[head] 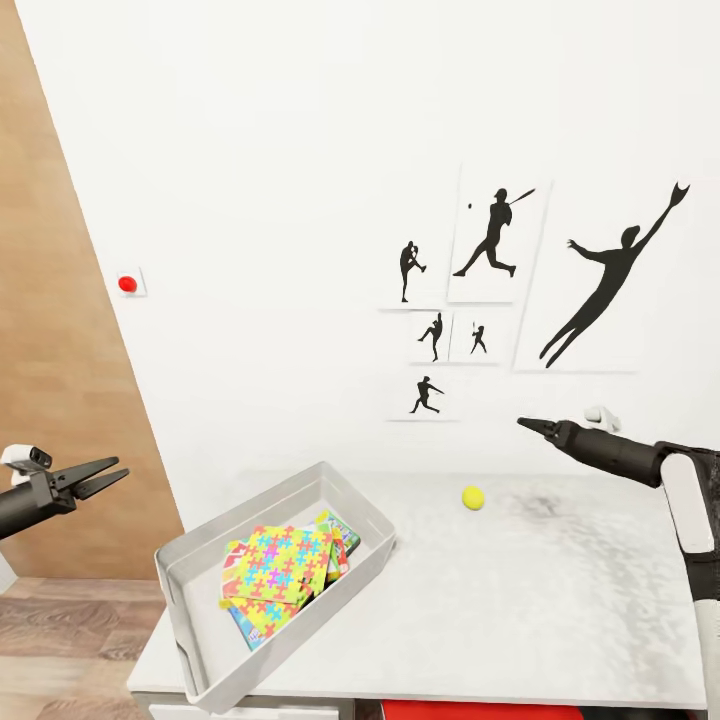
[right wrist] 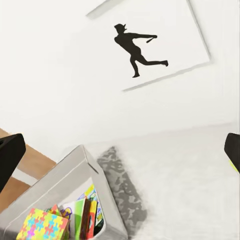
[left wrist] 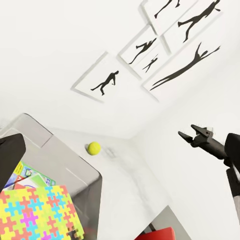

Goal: Put all the toys in the child's room - the three board games (two on the bed and one on the table), the two jigsaw puzzles on the table, and the tennis ball on the table - inside the toy box on the table in the child's room.

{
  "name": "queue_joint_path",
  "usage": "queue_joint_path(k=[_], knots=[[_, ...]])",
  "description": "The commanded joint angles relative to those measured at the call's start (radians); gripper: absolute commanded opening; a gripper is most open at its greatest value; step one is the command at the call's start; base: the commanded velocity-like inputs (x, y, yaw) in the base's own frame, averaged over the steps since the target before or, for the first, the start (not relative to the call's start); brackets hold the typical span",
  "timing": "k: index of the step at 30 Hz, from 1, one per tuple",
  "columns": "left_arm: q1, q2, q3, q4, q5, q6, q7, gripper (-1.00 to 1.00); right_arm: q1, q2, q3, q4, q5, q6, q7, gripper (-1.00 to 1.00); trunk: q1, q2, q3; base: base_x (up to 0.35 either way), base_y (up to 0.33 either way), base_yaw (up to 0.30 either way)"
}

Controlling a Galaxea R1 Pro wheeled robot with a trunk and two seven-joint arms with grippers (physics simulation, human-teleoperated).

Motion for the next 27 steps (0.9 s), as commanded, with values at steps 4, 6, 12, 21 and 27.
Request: queue_joint_path(k=[4, 6, 12, 21, 27], knots=[[0.0, 0.001, 0.0, 0.0, 0.0, 0.011, -0.004, 1.0, -0.029, 0.005, 0.045, 0.073, 0.035, 0.004, -0.082, 1.0, 0.0, -0.001, -0.001, 0.0, 0.0, 0.0], [0.0, 0.002, 0.0, 0.0, 0.0, 0.011, -0.004, 1.0, -0.064, 0.009, 0.07, 0.125, 0.044, 0.004, -0.143, 1.0, 0.0, -0.001, -0.001, 0.0, 0.0, 0.0], [0.0, 0.003, 0.0, 0.0, 0.0, 0.011, -0.004, 1.0, -0.16, 0.035, 0.161, 0.265, 0.05, 0.004, -0.319, 1.0, 0.0, -0.001, -0.001, 0.0, 0.0, 0.0], [0.0, 0.003, 0.0, 0.0, 0.0, 0.011, -0.004, 1.0, -0.221, 0.114, 0.22, 0.331, 0.043, 0.004, -0.462, 1.0, 0.0, -0.001, -0.001, 0.0, 0.0, 0.0], [0.001, 0.003, 0.0, 0.0, 0.001, 0.011, -0.004, 1.0, -0.244, 0.124, 0.226, 0.343, 0.053, 0.004, -0.477, 1.0, 0.0, -0.001, -0.002, 0.0, 0.0, 0.0]])
